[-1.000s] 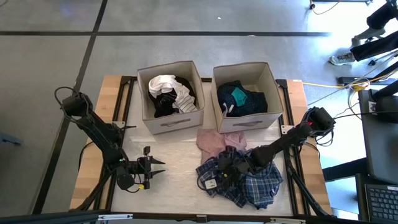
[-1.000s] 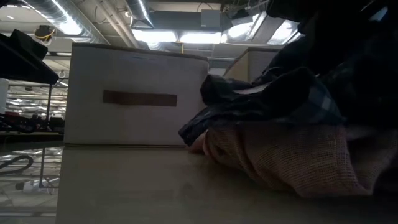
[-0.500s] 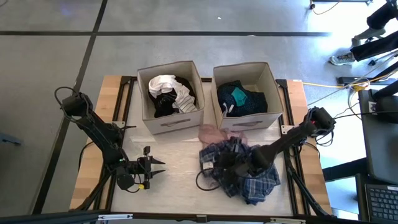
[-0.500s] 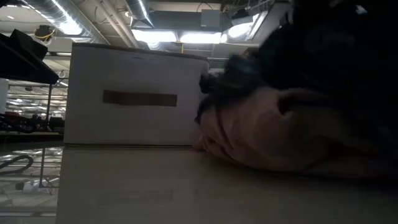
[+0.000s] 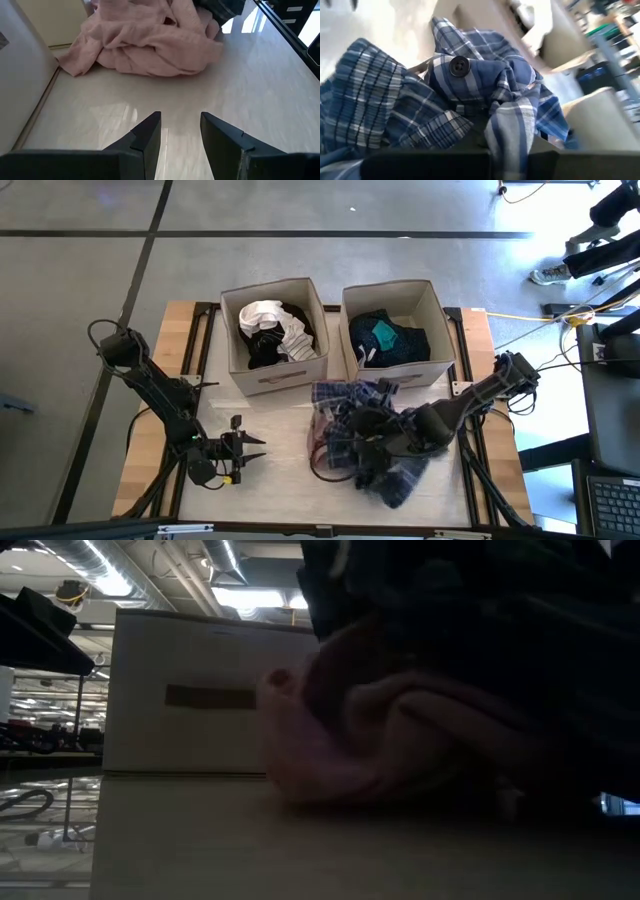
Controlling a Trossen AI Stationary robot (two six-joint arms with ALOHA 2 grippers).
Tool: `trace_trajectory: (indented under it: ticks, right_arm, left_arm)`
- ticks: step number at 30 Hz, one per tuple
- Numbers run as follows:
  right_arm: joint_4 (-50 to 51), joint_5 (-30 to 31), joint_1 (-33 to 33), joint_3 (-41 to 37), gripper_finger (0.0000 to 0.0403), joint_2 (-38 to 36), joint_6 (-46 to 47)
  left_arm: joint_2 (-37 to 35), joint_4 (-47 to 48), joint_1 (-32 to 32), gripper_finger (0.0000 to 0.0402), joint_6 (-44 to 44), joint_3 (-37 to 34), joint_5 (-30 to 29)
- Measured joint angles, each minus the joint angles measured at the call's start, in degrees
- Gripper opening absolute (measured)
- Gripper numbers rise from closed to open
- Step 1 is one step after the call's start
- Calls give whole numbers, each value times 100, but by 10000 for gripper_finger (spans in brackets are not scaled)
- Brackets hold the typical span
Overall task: Sort clothes
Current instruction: Put the blue polo shirt into the right laundry organizer
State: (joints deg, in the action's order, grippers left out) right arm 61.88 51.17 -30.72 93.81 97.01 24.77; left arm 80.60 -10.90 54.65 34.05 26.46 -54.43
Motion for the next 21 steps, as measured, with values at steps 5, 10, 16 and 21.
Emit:
trace_trajectory:
  ticks: [5, 10, 16, 21]
  right_arm:
    - [392, 572, 0, 623, 4, 0, -130]
    - [617, 1248, 2, 1229, 7, -4, -451]
    - [610, 2122, 97, 1992, 5, -4, -1345]
    - [584, 2311, 405, 2669, 4, -7, -2134]
  left_arm:
    - [0, 0, 0, 127, 1, 0, 0]
    - [0, 0, 0, 127, 3, 0, 0]
    - [0, -2, 0, 127, 5, 0, 0]
    - [0, -2, 0, 127, 5, 0, 0]
